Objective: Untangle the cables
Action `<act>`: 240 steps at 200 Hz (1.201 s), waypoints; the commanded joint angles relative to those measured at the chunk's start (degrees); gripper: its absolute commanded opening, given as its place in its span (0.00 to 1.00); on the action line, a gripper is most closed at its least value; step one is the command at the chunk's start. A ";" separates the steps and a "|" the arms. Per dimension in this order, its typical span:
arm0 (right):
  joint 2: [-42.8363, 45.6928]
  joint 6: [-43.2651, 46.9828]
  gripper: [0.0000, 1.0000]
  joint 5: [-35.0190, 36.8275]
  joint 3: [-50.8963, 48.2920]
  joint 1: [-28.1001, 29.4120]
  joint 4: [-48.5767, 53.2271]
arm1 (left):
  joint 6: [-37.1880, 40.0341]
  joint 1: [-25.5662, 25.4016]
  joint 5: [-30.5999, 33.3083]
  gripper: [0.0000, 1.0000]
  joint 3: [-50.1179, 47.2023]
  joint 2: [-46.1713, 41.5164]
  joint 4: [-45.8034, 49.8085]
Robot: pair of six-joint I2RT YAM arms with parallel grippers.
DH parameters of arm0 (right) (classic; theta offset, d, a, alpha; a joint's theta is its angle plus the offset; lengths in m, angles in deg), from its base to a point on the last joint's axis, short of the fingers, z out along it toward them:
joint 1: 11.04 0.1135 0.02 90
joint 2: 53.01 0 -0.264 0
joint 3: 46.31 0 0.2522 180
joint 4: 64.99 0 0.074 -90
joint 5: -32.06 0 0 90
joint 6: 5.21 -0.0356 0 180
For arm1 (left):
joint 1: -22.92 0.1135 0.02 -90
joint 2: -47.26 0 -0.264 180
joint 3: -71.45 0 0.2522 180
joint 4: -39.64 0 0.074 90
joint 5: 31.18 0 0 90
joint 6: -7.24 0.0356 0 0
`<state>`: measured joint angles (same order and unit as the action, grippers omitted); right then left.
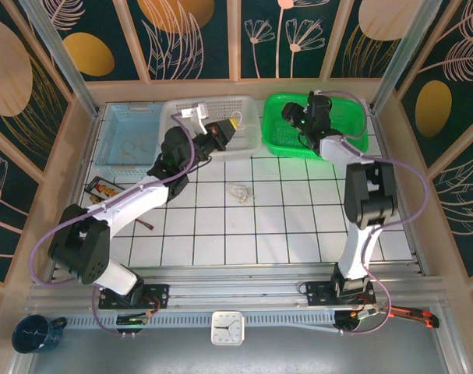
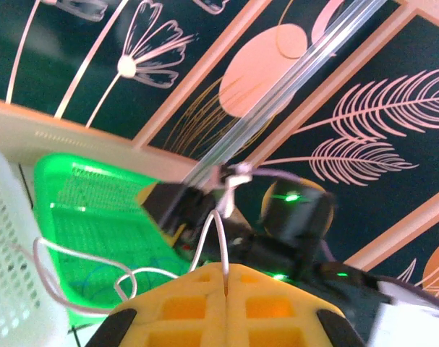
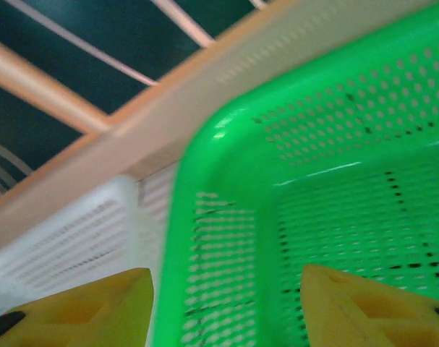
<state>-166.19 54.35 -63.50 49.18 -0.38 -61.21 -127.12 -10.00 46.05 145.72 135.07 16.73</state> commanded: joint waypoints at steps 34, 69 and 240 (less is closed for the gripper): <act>-13.14 0.54 0.55 -3.23 16.95 -2.60 16.91 | 0.42 0.75 0.48 0.00 10.41 3.71 5.27; -11.81 -0.65 0.54 -5.73 14.39 -2.15 23.28 | -2.26 0.76 1.45 0.00 13.55 4.03 9.31; 4.44 -1.68 0.52 0.40 7.36 -2.12 35.48 | -3.95 2.11 -0.52 0.00 16.91 4.99 14.86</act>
<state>-157.73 50.39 -68.68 50.78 -1.45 -31.52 -130.42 -8.56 46.86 160.08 138.93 31.12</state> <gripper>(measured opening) 0.522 0.043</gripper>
